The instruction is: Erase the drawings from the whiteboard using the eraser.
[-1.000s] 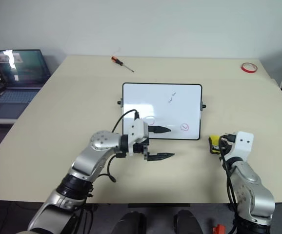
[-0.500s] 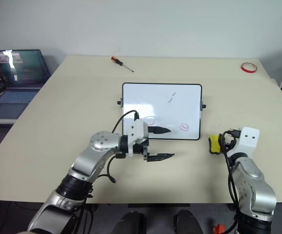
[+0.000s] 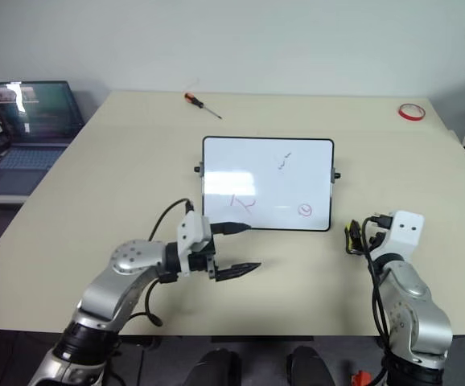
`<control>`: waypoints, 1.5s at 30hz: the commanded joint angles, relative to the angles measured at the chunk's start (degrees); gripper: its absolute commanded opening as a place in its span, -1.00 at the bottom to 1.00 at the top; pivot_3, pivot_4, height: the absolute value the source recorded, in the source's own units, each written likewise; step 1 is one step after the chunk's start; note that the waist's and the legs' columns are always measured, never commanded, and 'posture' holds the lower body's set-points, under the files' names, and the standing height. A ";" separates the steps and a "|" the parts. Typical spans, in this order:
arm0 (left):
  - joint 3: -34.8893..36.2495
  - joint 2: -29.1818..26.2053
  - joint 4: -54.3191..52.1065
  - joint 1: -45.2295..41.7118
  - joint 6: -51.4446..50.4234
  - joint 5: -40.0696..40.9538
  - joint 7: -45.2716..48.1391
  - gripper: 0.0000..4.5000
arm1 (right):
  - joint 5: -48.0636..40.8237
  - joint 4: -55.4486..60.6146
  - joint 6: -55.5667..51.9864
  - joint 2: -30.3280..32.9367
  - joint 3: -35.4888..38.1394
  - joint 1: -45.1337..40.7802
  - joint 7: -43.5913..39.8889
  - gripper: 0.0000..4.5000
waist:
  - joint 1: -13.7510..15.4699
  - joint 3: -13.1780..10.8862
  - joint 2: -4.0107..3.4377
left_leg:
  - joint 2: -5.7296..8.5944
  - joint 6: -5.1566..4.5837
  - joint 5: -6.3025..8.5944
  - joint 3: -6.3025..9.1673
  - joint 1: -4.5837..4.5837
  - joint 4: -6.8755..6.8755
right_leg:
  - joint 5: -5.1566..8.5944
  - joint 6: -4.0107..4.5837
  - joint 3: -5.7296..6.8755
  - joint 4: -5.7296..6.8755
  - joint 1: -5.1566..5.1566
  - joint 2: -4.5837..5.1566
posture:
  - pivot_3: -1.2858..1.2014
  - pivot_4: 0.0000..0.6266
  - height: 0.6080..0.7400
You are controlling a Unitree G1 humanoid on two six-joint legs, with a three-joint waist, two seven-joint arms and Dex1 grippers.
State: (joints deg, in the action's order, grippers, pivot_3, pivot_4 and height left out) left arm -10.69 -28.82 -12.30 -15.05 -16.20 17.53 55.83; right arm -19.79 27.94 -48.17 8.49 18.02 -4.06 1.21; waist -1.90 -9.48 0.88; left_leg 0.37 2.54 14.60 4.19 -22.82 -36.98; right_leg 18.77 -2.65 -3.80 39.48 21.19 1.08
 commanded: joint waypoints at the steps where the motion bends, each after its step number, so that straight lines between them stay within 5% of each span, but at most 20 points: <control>1: 0.66 0.28 -3.16 -0.48 -0.20 0.79 -0.98 1.00 | -1.16 3.50 -0.23 -0.10 -0.93 1.06 -0.88 1.00 | 0.04 0.00 0.00 | 0.00 0.00 0.00 0.01 0.00 0.00 | 0.00 0.00 0.01 0.00 -0.01 0.00 | 0.03 -0.52 1.00; 31: 1.00 -0.92 -3.58 0.52 0.47 0.46 -1.41 1.00 | -0.66 0.60 0.61 0.06 -3.53 1.36 -2.03 1.00 | -0.02 -0.01 -0.01 | -0.01 0.00 0.00 -0.01 0.01 0.02 | 0.00 0.00 0.02 -0.02 0.00 -0.01 | 0.03 -0.52 1.00; 35: 1.28 -1.10 -3.46 0.32 0.46 0.54 -1.38 1.00 | -0.05 0.08 0.55 0.48 -3.73 1.70 -1.93 0.59 | -0.02 -0.01 -0.01 | -0.01 0.00 0.00 -0.01 0.01 0.02 | 0.00 0.00 0.02 -0.01 0.00 -0.01 | 0.03 -0.52 1.00; 41: 1.64 -1.50 -2.75 -0.41 0.69 0.57 -1.24 1.00 | 0.93 -0.35 1.03 0.59 -3.59 1.68 -1.92 -0.40 | -0.02 -0.01 -0.01 | -0.01 0.00 0.00 -0.01 0.01 0.02 | 0.00 0.00 0.02 -0.01 0.01 -0.01 | 0.03 -0.52 1.00; 45: 1.40 -1.26 -2.49 -0.74 0.80 0.34 -1.33 1.00 | 0.94 -0.73 1.43 0.64 -3.42 1.51 -1.99 -0.46 | -0.02 -0.01 -0.01 | -0.01 0.00 0.00 0.00 0.00 0.02 | 0.00 0.00 0.03 -0.02 0.00 -0.01 | 0.03 -0.52 1.00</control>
State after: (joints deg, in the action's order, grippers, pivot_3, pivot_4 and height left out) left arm -10.24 -30.00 -13.63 -15.03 -16.71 17.56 54.52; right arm -19.06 26.51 -47.96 8.67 13.92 -1.89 -0.75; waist -1.92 -9.49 0.87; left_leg 0.36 2.54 14.60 4.19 -22.81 -36.97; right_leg 18.77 -2.65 -3.77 39.46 21.19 1.07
